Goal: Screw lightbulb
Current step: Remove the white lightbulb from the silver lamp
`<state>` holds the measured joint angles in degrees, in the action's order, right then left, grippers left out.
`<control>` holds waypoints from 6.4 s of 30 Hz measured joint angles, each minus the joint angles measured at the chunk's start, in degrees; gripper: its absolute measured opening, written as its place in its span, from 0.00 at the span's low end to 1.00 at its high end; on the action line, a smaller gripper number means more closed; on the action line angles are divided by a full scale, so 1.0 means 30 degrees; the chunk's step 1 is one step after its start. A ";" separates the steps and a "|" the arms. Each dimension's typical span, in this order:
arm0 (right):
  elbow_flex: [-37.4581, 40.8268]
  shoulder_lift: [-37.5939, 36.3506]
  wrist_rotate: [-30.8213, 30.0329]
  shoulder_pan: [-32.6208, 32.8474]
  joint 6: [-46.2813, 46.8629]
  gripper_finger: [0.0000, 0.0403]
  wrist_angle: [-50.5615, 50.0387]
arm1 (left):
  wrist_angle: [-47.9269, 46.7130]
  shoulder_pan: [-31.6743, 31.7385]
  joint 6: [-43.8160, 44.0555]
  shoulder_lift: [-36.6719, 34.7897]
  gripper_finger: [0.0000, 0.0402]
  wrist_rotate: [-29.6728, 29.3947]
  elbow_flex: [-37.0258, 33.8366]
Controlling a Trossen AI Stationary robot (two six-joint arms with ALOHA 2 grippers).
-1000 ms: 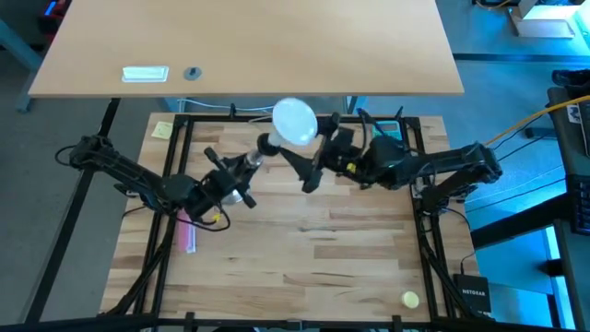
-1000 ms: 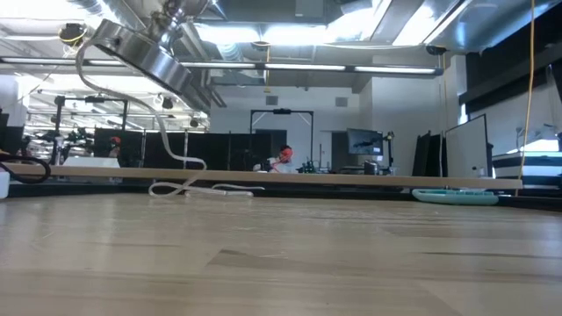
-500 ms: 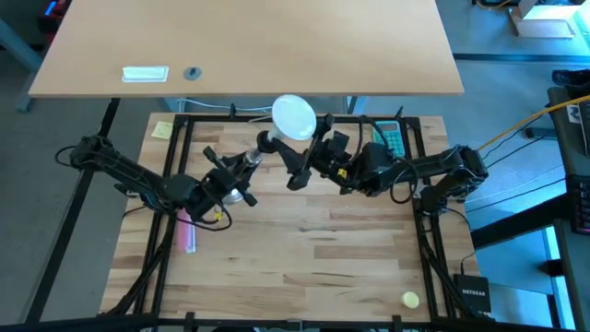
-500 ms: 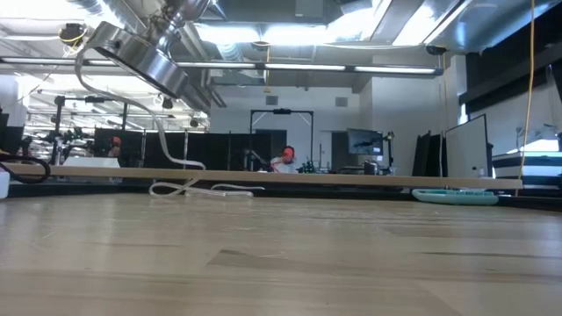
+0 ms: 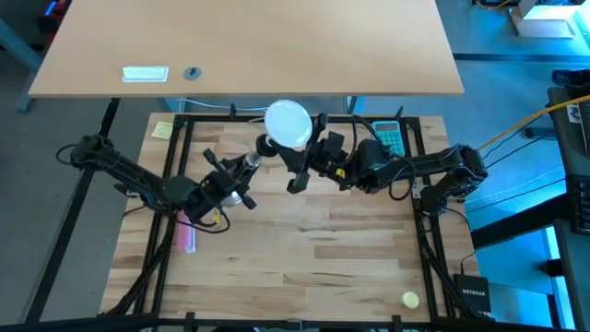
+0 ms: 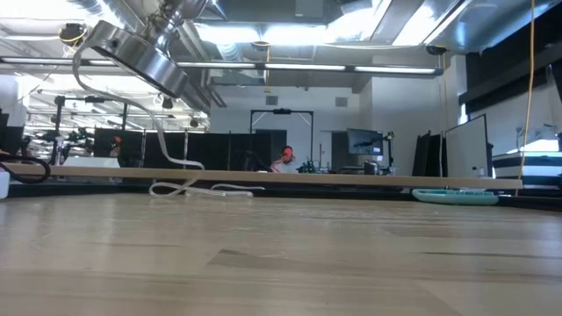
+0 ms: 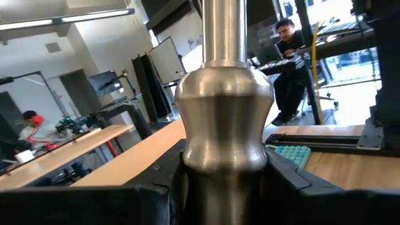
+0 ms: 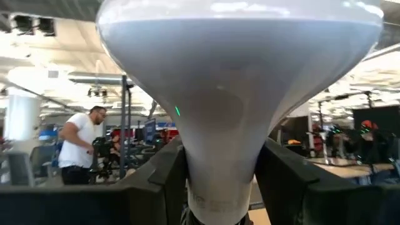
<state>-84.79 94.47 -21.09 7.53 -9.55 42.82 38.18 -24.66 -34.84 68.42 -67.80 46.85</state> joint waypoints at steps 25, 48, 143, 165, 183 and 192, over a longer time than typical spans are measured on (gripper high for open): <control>-0.0612 -0.1086 1.7943 0.0019 0.1664 0.35 -0.4759 | -0.3137 0.0594 0.9468 0.0062 0.32 1.9247 -0.0044; -0.0604 -0.0716 -0.1334 -0.0325 0.0514 0.94 -0.4051 | 0.0575 0.0573 -0.2491 -0.0739 0.32 -0.2337 0.0022; -0.4124 0.1182 0.0723 -0.0896 0.0527 0.75 -0.4479 | 0.1595 0.0215 -0.2532 -0.0597 0.32 -0.1832 0.0007; -0.4190 -0.0121 1.4799 -0.0880 0.0076 0.39 -0.9314 | -0.1791 -0.2954 0.1829 -0.0583 0.32 0.4708 -0.0043; -0.4108 -0.0301 1.8629 -0.0840 0.1430 0.39 -0.9799 | -0.4905 -0.1424 0.6454 -0.0605 0.32 1.1866 0.0029; -0.4609 -0.0449 2.1187 -0.0789 0.0270 0.39 -1.1483 | -0.5861 -0.1292 0.6442 -0.0634 0.32 1.2526 0.0068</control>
<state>-98.62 93.12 42.47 5.16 -8.74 8.37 20.59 -28.53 -15.51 66.52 -30.22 47.05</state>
